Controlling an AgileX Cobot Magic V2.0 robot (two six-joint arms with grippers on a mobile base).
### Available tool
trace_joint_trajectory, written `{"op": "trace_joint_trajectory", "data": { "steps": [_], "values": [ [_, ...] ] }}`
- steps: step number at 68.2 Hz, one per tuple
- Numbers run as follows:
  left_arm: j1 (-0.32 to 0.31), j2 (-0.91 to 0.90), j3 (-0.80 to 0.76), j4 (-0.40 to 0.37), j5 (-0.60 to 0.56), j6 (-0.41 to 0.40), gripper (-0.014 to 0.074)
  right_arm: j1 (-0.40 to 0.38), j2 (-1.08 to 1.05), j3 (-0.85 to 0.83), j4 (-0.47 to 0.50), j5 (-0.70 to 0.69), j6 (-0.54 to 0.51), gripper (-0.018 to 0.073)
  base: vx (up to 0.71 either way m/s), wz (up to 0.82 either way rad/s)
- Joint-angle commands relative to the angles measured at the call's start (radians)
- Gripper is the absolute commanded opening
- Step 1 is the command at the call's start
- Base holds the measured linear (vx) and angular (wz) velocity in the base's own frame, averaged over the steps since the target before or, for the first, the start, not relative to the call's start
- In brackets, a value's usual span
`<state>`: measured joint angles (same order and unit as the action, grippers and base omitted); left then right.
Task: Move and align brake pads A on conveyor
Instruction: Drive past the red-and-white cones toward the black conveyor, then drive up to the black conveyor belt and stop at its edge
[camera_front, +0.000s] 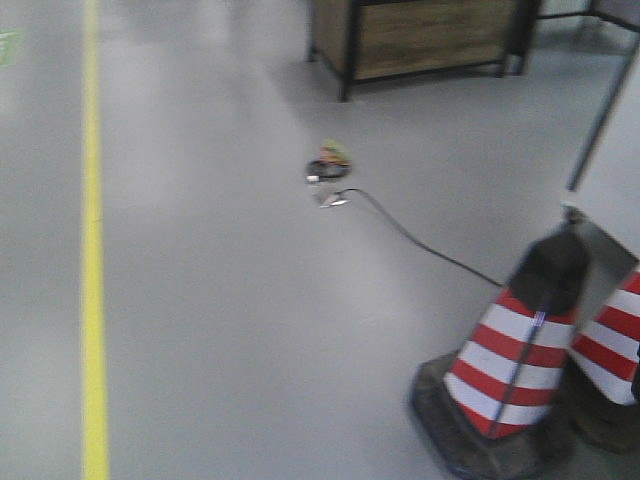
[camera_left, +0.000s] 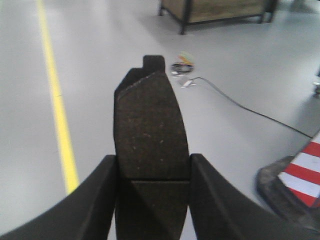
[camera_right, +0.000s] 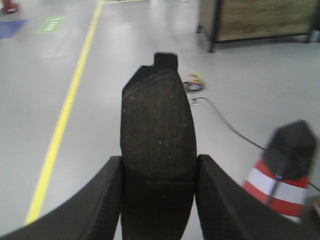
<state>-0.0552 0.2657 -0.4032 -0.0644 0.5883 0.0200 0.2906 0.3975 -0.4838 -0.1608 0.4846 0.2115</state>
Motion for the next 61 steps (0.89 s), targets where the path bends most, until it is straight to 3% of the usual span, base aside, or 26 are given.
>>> {"op": "trace_joint_trajectory", "data": {
  "steps": [1, 61],
  "values": [
    [-0.003, 0.006, -0.029, -0.01, -0.099, -0.002, -0.0006, 0.0, 0.002, -0.029, -0.015, -0.097, -0.008, -0.0007, 0.24, -0.92],
    [-0.003, 0.006, -0.029, -0.01, -0.098, -0.002, -0.0006, 0.0, 0.002, -0.029, -0.015, -0.098, -0.008, -0.0007, 0.19, -0.83]
  ]
}}
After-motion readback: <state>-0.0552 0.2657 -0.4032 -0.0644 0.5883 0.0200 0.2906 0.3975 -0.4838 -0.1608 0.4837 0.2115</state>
